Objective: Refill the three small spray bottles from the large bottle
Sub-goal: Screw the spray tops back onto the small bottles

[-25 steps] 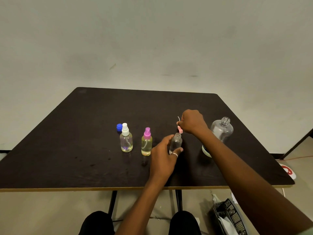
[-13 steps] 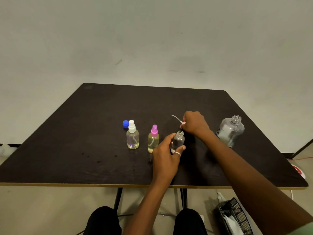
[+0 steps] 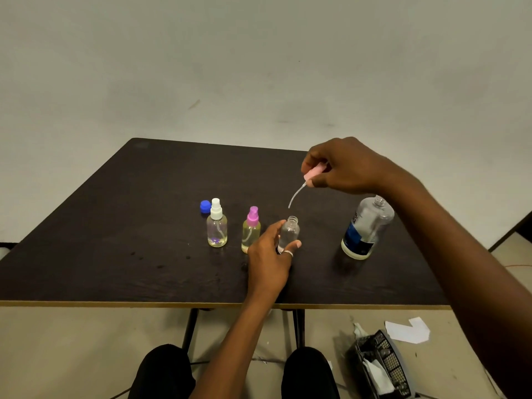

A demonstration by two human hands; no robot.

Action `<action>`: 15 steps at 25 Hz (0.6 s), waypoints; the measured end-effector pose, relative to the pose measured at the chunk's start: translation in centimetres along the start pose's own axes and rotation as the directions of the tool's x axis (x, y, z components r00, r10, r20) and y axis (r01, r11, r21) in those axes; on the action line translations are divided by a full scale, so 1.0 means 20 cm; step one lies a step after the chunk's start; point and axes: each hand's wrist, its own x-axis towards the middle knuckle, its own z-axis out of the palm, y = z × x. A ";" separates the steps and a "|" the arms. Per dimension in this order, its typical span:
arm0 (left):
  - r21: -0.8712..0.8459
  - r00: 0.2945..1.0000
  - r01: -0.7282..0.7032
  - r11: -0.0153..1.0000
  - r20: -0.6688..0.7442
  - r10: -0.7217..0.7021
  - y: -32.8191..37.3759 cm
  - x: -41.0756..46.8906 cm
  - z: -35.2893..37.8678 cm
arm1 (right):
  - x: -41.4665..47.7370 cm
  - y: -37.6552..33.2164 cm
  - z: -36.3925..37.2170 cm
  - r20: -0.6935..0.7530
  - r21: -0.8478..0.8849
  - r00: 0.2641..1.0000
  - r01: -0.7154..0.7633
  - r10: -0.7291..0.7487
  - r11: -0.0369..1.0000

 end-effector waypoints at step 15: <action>-0.011 1.000 -0.024 1.000 0.006 0.024 0.00 -0.01 0.00 | -0.04 -0.09 0.15 0.146 -0.051 0.986 0.088 -0.079 0.995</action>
